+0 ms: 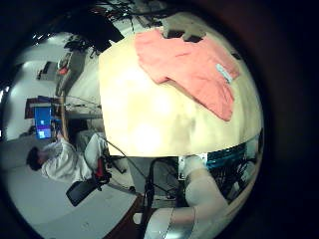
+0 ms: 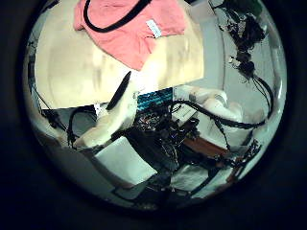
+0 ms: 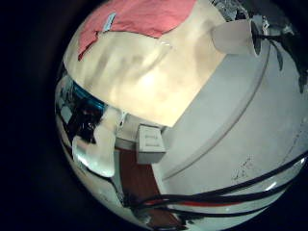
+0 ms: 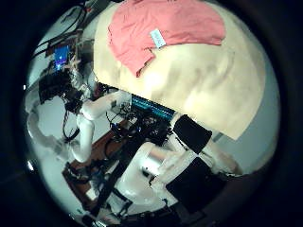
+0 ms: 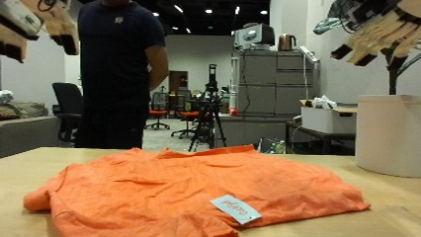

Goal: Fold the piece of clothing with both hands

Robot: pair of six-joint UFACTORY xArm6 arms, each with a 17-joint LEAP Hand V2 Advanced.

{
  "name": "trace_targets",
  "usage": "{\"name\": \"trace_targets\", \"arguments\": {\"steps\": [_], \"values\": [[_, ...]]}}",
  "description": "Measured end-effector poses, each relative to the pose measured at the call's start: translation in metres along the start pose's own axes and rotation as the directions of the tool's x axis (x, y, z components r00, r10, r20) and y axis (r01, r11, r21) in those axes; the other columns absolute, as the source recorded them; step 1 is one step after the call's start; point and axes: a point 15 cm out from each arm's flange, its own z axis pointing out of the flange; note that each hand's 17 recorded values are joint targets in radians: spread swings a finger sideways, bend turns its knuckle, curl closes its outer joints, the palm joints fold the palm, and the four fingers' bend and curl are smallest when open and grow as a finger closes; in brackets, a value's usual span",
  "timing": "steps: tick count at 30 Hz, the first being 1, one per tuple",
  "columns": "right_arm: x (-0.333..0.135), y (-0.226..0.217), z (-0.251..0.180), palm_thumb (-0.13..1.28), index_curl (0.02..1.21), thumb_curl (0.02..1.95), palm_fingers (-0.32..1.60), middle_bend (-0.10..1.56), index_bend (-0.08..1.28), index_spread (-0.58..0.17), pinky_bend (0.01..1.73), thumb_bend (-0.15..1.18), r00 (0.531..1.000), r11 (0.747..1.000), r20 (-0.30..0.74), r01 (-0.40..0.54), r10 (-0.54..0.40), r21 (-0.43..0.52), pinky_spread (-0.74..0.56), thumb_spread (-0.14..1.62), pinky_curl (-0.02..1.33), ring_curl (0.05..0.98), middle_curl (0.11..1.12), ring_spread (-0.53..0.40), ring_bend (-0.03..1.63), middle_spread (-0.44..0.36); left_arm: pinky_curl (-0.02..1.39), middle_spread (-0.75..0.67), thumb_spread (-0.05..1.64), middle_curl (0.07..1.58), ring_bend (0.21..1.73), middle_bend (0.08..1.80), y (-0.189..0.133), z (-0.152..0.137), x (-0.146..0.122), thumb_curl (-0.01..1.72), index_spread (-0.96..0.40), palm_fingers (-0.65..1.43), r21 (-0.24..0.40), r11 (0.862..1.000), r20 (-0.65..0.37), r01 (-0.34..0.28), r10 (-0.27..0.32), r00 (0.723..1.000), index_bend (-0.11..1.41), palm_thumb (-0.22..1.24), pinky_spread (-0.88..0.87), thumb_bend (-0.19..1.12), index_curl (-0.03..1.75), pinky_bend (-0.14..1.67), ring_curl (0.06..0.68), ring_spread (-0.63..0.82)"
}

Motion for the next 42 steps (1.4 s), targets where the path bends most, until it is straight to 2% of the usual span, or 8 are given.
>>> {"name": "trace_targets", "arguments": {"steps": [15, 21, 24, 27, 32, 35, 40, 42], "values": [[-0.015, -0.009, -0.004, 0.68, 0.32, 0.28, 0.20, 0.19, 0.17, -0.283, 0.27, -0.02, 0.999, 0.999, -0.010, 0.033, -0.033, 0.007, 0.39, 1.15, 0.31, 0.261, 0.32, 0.214, 0.28, 0.093, 0.26, -0.03, 1.17, 0.39, 0.40, 0.24, 0.004, 0.011, -0.017, 0.30, -0.08, 0.38, 0.007, 1.000, 0.061, -0.002, 0.002, 0.998, 0.18, 0.45, 0.20, -0.02, 0.36, 0.26, 0.172, 0.27], [-0.021, -0.007, 0.000, 0.68, 0.32, 0.28, 0.20, 0.19, 0.17, -0.278, 0.27, -0.02, 0.999, 0.999, 0.014, -0.044, 0.044, -0.006, 0.39, 1.16, 0.31, 0.261, 0.32, 0.214, 0.28, 0.093, 0.26, -0.07, 1.17, 0.40, 0.40, 0.26, 0.001, 0.018, -0.001, 0.30, -0.09, 0.39, 0.005, 0.999, 0.010, 0.033, -0.033, 0.999, 0.18, 0.45, 0.18, -0.02, 0.37, 0.24, 0.168, 0.26], [-0.023, -0.001, 0.003, 0.68, 0.32, 0.28, 0.21, 0.19, 0.17, -0.276, 0.27, -0.02, 0.992, 0.992, 0.019, -0.124, 0.125, -0.034, 0.39, 1.16, 0.31, 0.261, 0.32, 0.214, 0.27, 0.093, 0.26, -0.10, 1.17, 0.40, 0.40, 0.25, -0.004, 0.024, 0.008, 0.30, -0.09, 0.39, 0.018, 1.000, 0.000, -0.005, 0.005, 1.000, 0.18, 0.44, 0.18, -0.02, 0.37, 0.23, 0.166, 0.25], [-0.025, 0.002, 0.004, 0.68, 0.32, 0.28, 0.21, 0.19, 0.17, -0.275, 0.27, -0.02, 0.991, 0.990, 0.027, -0.131, 0.132, -0.047, 0.39, 1.17, 0.31, 0.261, 0.32, 0.211, 0.27, 0.093, 0.26, -0.11, 1.15, 0.39, 0.39, 0.24, -0.017, 0.045, 0.024, 0.30, -0.09, 0.39, 0.028, 0.997, -0.012, -0.073, 0.074, 0.997, 0.18, 0.44, 0.16, -0.02, 0.37, 0.23, 0.164, 0.23], [-0.023, 0.008, 0.002, 0.67, 0.32, 0.27, 0.20, 0.19, 0.17, -0.275, 0.27, -0.02, 0.991, 0.990, 0.020, -0.130, 0.131, -0.050, 0.39, 1.17, 0.31, 0.262, 0.32, 0.209, 0.27, 0.093, 0.29, 0.11, 1.03, 0.36, 0.44, 0.17, -0.029, 0.091, 0.058, 0.30, 0.05, 0.11, -0.042, 0.968, -0.030, -0.249, 0.248, 0.968, 0.13, 0.35, 0.27, -0.05, 0.33, 0.29, 0.189, 0.33], [-0.022, 0.006, 0.003, 0.67, 0.32, 0.27, 0.20, 0.19, 0.18, -0.275, 0.27, -0.02, 0.992, 0.991, 0.019, -0.123, 0.124, -0.048, 0.39, 1.17, 0.31, 0.262, 0.31, 0.209, 0.27, 0.093, 0.30, 0.19, 0.97, 0.34, 0.46, 0.18, -0.042, 0.105, 0.074, 0.29, 0.10, 0.07, -0.024, 0.962, -0.037, -0.271, 0.270, 0.962, 0.13, 0.28, 0.34, -0.05, 0.31, 0.31, 0.192, 0.39], [-0.017, -0.013, 0.006, 0.67, 0.32, 0.27, 0.20, 0.18, 0.18, -0.275, 0.27, -0.02, 0.994, 0.994, 0.016, -0.103, 0.104, -0.025, 0.39, 1.18, 0.31, 0.260, 0.31, 0.212, 0.26, 0.098, 0.30, 0.22, 0.91, 0.34, 0.48, 0.21, -0.080, 0.119, 0.089, 0.29, 0.13, 0.08, 0.083, 0.957, -0.016, -0.276, 0.279, 0.960, 0.15, 0.23, 0.39, -0.04, 0.29, 0.32, 0.196, 0.43], [-0.015, -0.023, 0.010, 0.66, 0.32, 0.27, 0.19, 0.19, 0.18, -0.275, 0.27, -0.02, 0.995, 0.995, 0.016, -0.097, 0.097, -0.029, 0.39, 1.18, 0.31, 0.257, 0.31, 0.217, 0.25, 0.100, 0.30, 0.23, 0.90, 0.34, 0.48, 0.21, -0.088, 0.129, 0.095, 0.30, 0.14, 0.07, 0.072, 0.957, -0.017, -0.280, 0.282, 0.959, 0.15, 0.22, 0.40, -0.04, 0.29, 0.32, 0.198, 0.44]]}}
